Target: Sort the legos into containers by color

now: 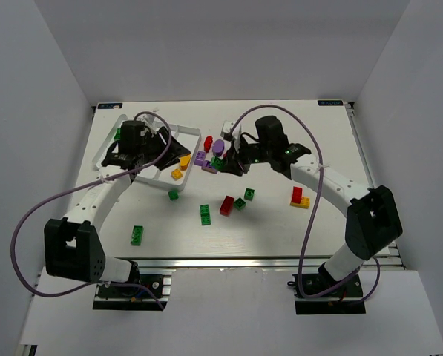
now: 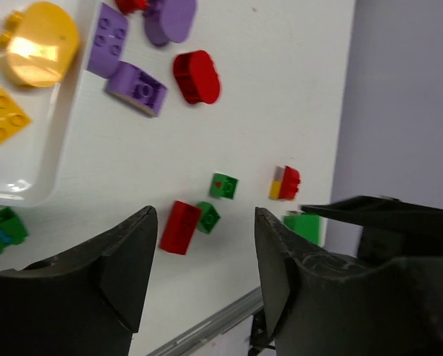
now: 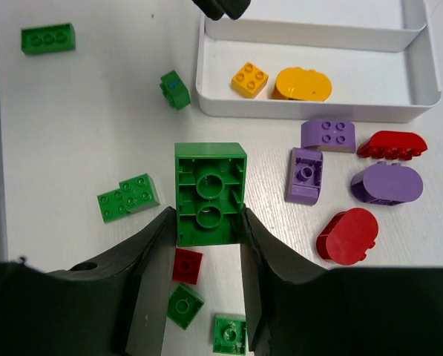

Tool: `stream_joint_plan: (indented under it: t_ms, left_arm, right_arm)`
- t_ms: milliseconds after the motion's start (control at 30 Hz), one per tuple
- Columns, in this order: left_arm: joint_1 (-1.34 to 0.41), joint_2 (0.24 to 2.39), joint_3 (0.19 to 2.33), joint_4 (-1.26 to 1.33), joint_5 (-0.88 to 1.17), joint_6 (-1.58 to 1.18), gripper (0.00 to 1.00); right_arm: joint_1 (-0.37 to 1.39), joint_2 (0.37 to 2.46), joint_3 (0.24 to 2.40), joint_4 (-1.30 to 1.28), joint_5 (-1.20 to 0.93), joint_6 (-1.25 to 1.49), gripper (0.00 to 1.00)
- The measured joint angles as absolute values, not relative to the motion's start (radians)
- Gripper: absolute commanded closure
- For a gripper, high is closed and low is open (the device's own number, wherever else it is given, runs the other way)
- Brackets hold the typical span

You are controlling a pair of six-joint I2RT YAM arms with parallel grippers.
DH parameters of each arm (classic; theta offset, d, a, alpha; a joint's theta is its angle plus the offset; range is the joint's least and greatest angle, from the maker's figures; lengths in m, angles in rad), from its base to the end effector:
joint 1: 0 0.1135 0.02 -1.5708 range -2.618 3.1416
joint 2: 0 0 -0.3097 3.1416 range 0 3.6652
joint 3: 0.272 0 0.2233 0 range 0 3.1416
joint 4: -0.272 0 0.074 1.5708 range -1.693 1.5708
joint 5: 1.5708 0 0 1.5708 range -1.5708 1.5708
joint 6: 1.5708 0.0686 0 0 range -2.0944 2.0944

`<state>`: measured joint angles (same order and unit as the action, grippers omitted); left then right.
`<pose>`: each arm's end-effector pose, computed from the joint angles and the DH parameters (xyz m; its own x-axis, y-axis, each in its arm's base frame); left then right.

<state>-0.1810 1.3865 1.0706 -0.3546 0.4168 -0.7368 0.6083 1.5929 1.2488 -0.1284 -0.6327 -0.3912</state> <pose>0.2837 -0.0801 0.3232 -0.7729 -0.4831 -0.4113 -0.0577 0.6990 -0.7128 0.2761 0.2417 0.3482 -0.0048 -0.3780 -0.9258 -0.9679 0.2345 -0.0907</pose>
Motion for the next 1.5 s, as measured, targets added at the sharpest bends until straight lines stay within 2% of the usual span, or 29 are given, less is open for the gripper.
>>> stream_joint_plan:
  t_ms: [433, 1500]
  left_arm:
    - [-0.309, 1.362, 0.976, -0.200, 0.464, -0.889, 0.36]
    - [-0.362, 1.349, 0.896, -0.073, 0.501, -0.947, 0.45]
  right_arm:
    - [0.663, 1.645, 1.268, -0.177, -0.582, -0.452, 1.00]
    - [0.681, 1.656, 1.274, -0.163, -0.583, -0.425, 1.00]
